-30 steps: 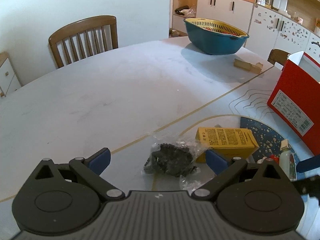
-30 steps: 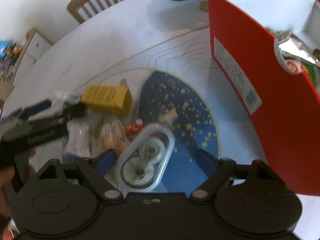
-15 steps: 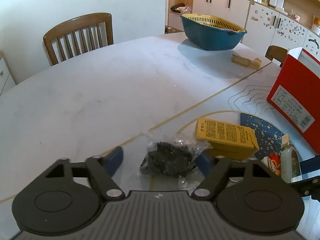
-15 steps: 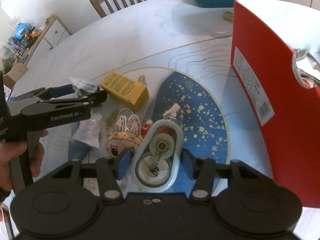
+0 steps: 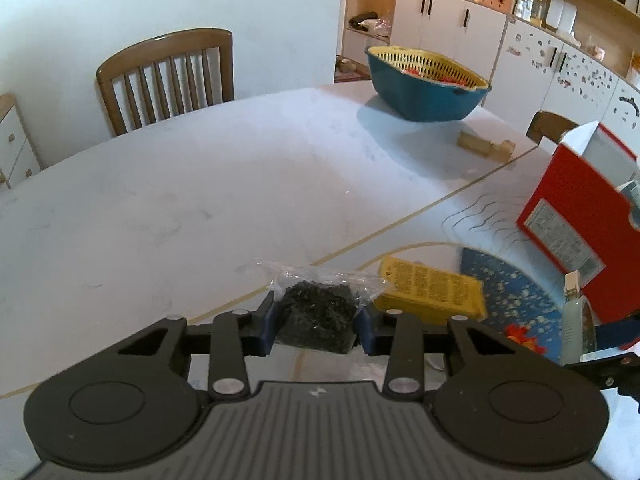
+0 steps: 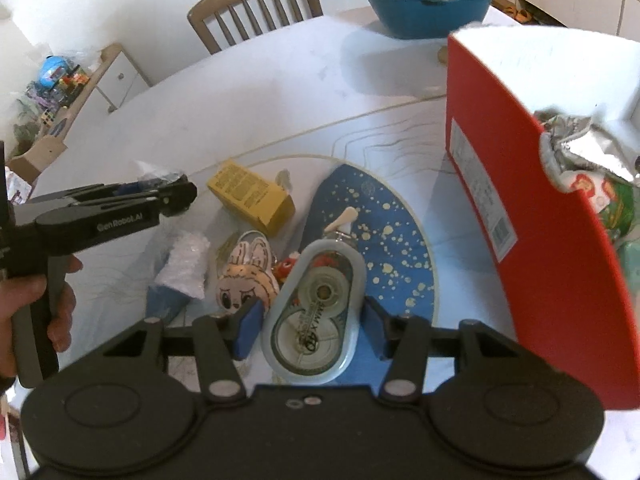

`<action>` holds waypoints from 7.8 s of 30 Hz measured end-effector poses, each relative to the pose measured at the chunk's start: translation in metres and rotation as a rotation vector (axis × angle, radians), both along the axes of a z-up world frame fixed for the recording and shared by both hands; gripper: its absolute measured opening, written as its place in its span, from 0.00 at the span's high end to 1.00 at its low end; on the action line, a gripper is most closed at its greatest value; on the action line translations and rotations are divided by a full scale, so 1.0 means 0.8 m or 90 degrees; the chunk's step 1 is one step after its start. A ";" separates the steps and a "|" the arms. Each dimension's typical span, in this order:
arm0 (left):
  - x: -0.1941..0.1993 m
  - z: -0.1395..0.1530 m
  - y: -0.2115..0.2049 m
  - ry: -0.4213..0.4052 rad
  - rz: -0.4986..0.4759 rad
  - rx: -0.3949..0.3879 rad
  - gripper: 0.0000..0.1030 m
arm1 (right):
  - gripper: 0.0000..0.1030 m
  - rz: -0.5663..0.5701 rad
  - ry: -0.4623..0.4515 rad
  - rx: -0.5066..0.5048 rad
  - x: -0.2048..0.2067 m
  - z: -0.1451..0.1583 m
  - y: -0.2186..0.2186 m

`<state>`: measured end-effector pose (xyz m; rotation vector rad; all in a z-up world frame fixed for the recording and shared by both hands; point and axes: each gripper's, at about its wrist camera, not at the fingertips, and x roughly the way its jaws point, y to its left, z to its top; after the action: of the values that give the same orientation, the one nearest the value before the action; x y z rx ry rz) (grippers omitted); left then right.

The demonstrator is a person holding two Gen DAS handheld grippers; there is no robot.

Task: Organize objects
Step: 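Grasp the black bead bag with the left tool while the right tool grasps the tape dispenser, then carry the bead bag and tape dispenser into the red shoebox with both tools, then open both tools, dropping the bead bag and tape dispenser into the box, then move both tools back toward the blue plate, then grasp the clear white bead bag with the left tool while the right tool grasps the red dragon toy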

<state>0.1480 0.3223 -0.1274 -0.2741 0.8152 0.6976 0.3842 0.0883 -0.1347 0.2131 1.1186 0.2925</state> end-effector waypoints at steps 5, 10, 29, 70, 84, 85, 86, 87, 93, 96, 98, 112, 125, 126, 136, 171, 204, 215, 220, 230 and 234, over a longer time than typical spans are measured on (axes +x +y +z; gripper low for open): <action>0.000 0.027 -0.028 0.008 0.000 0.002 0.63 | 0.50 0.021 -0.009 0.001 -0.011 0.021 -0.008; 0.007 0.055 -0.058 0.008 -0.001 -0.011 0.63 | 0.50 0.044 -0.013 -0.007 -0.021 0.044 -0.019; 0.118 0.126 -0.191 0.027 -0.059 0.005 0.63 | 0.50 0.057 -0.100 0.029 -0.021 0.116 -0.142; 0.379 0.008 -0.266 0.175 -0.091 -0.094 0.63 | 0.50 0.072 -0.058 -0.030 0.104 0.051 -0.320; 0.397 -0.028 -0.251 0.246 -0.063 -0.112 0.62 | 0.50 0.142 0.004 -0.066 0.123 0.013 -0.308; 0.399 -0.029 -0.251 0.248 -0.062 -0.111 0.62 | 0.50 0.142 0.006 -0.066 0.124 0.012 -0.308; 0.400 -0.030 -0.251 0.251 -0.061 -0.109 0.61 | 0.49 0.142 0.008 -0.066 0.125 0.011 -0.308; 0.401 -0.031 -0.252 0.254 -0.061 -0.107 0.61 | 0.49 0.142 0.009 -0.066 0.125 0.010 -0.308; 0.405 -0.032 -0.258 0.265 -0.058 -0.097 0.59 | 0.48 0.138 0.014 -0.054 0.128 0.010 -0.315; 0.409 -0.033 -0.263 0.271 -0.065 -0.090 0.51 | 0.44 0.133 0.010 -0.052 0.128 0.015 -0.319; 0.408 -0.034 -0.261 0.268 -0.058 -0.089 0.46 | 0.42 0.130 0.006 -0.051 0.126 0.019 -0.323; 0.389 0.000 -0.272 0.179 -0.049 -0.092 0.40 | 0.39 0.119 -0.020 -0.024 0.101 0.046 -0.339; 0.348 0.057 -0.290 0.097 -0.051 -0.061 0.37 | 0.28 0.117 -0.078 0.000 0.059 0.096 -0.347; 0.344 0.059 -0.288 0.092 -0.051 -0.061 0.36 | 0.27 0.117 -0.083 0.007 0.056 0.100 -0.348; 0.293 0.094 -0.294 0.051 -0.070 -0.011 0.28 | 0.16 0.092 -0.132 0.014 0.018 0.125 -0.343; 0.073 0.124 -0.183 -0.047 0.030 0.024 0.00 | 0.05 0.111 -0.181 0.007 -0.052 0.134 -0.150; -0.003 -0.021 -0.065 0.060 0.109 -0.031 0.00 | 0.17 0.242 -0.112 -0.175 -0.015 0.008 0.008; 0.003 -0.043 -0.054 0.064 0.107 -0.044 0.00 | 0.31 0.277 -0.108 -0.199 0.005 -0.026 0.020; 0.005 -0.047 -0.056 0.065 0.095 -0.027 0.01 | 0.33 0.287 -0.112 -0.188 0.013 -0.032 0.028; 0.001 -0.044 -0.063 0.055 0.079 0.003 0.23 | 0.61 0.325 -0.136 -0.155 0.018 -0.030 0.045; 0.002 -0.040 -0.068 0.052 0.060 0.004 0.39 | 0.64 0.330 -0.140 -0.159 0.014 -0.028 0.048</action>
<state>0.1494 0.2675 -0.1592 -0.2805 0.8817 0.8040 0.3955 0.1268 -0.1569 -0.3315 0.9667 0.6163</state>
